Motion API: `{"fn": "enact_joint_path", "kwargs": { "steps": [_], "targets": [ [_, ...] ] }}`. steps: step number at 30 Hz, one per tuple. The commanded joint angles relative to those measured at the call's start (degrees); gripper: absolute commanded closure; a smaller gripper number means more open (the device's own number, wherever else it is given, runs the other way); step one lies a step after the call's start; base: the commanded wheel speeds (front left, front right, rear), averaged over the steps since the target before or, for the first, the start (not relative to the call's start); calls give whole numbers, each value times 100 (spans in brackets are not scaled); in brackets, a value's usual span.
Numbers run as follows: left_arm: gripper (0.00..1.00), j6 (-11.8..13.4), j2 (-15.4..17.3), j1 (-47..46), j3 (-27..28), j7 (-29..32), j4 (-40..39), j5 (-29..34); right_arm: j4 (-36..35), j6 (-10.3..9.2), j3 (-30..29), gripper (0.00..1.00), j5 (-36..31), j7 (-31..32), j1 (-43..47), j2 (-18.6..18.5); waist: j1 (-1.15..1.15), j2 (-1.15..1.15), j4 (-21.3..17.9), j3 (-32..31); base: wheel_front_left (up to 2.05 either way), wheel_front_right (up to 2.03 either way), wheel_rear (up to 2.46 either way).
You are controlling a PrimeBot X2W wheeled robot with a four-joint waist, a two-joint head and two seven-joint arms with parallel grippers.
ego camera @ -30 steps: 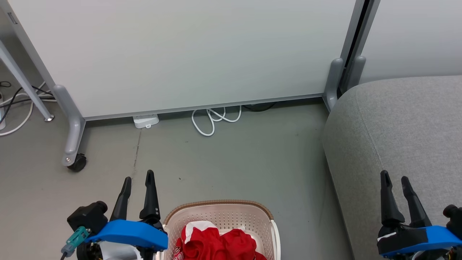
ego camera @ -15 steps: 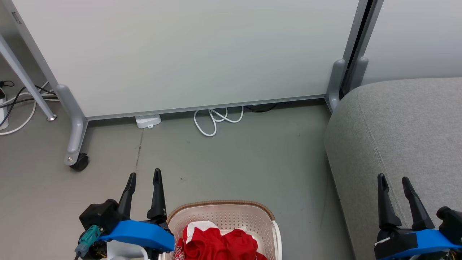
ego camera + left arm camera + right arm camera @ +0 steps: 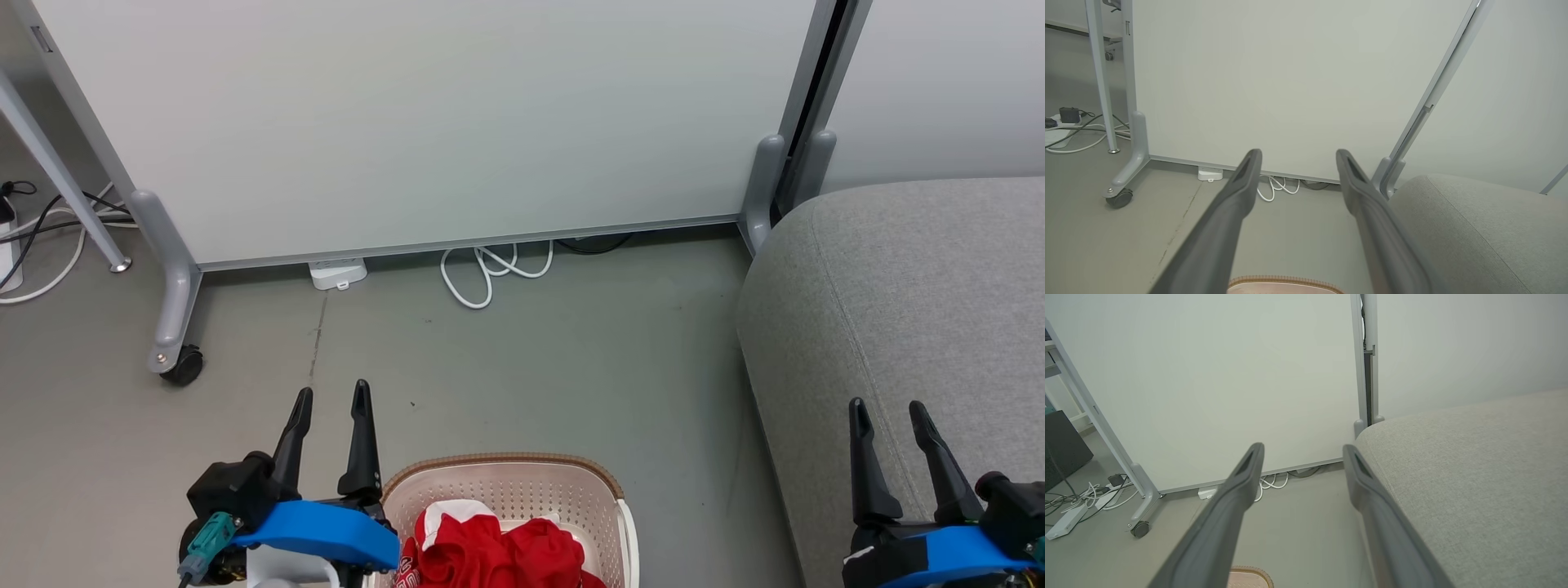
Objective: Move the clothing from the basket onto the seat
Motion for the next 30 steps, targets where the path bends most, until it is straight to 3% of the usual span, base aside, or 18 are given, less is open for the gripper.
{"fn": "enact_joint_path", "kwargs": {
  "steps": [1, 30],
  "targets": [
    [0, -11, 0, -86, 5, -60, -28, 25, -29, 12, 0, 0, -153, -65, 44, -41, 0, 0, 2, 2, 0, 0, 0],
    [0, 205, 2, -146, -344, -351, 40, 714, -124, 15, 18, 0, -1272, -354, 128, -48, 0, 0, 47, 28, 0, 0, 0]
  ]
}}
